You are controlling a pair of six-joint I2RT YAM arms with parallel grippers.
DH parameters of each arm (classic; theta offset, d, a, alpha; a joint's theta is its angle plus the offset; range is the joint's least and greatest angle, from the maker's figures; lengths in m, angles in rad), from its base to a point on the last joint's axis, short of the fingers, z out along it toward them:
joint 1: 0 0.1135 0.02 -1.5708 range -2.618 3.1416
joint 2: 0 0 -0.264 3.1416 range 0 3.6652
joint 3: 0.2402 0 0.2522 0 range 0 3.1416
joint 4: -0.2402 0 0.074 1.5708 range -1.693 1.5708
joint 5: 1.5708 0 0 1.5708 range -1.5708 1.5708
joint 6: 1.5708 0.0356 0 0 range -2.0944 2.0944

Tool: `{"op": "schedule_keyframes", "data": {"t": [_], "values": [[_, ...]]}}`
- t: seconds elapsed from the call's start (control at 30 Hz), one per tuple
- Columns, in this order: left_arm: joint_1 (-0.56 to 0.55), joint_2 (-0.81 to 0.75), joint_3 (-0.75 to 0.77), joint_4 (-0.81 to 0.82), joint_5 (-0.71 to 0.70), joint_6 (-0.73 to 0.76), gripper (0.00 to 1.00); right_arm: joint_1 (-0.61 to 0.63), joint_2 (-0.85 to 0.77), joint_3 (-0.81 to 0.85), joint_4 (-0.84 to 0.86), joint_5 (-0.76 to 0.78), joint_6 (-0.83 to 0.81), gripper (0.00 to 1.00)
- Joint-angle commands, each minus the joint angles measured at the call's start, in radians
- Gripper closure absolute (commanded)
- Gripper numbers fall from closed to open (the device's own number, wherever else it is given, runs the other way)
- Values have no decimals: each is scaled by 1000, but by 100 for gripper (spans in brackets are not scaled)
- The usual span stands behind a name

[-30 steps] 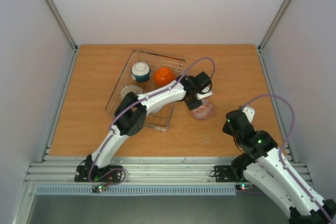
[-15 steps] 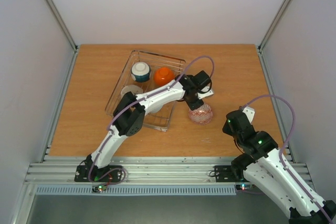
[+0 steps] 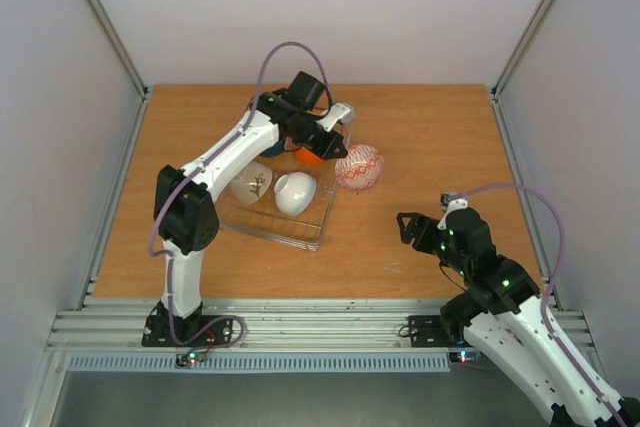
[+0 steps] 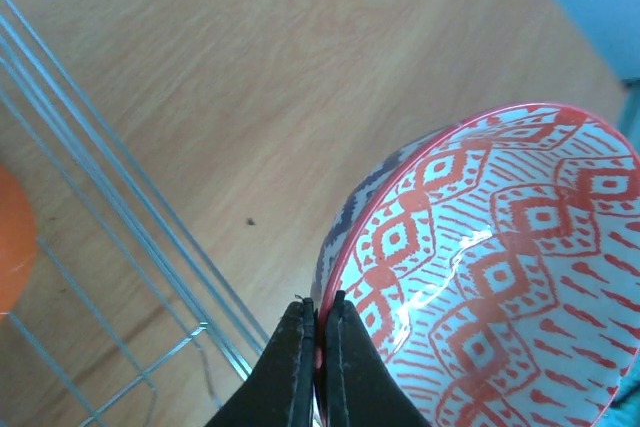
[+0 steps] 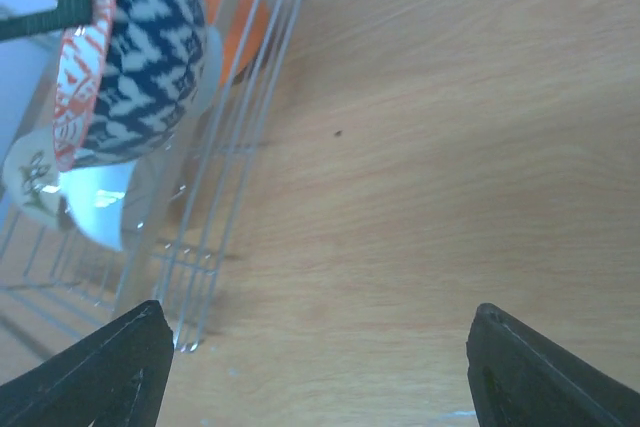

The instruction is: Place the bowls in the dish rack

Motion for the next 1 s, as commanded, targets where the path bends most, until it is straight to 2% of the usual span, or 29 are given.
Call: {"op": "schedule_keyframes", "data": {"t": [0.0, 0.2, 0.4, 0.63, 0.97], "values": [[13, -27, -52, 57, 311, -69, 99, -3, 117, 50, 158, -190, -40, 20], [15, -12, -121, 81, 519, -69, 100, -4, 280, 108, 378, -295, -50, 18], [26, -21, -158, 117, 580, -67, 100, -5, 325, 140, 471, -337, -42, 17], [38, -51, -250, 252, 619, -149, 100, -5, 278, 102, 541, -310, -17, 17], [40, -62, -289, 324, 636, -177, 99, -5, 208, 61, 529, -269, 19, 16]]}}
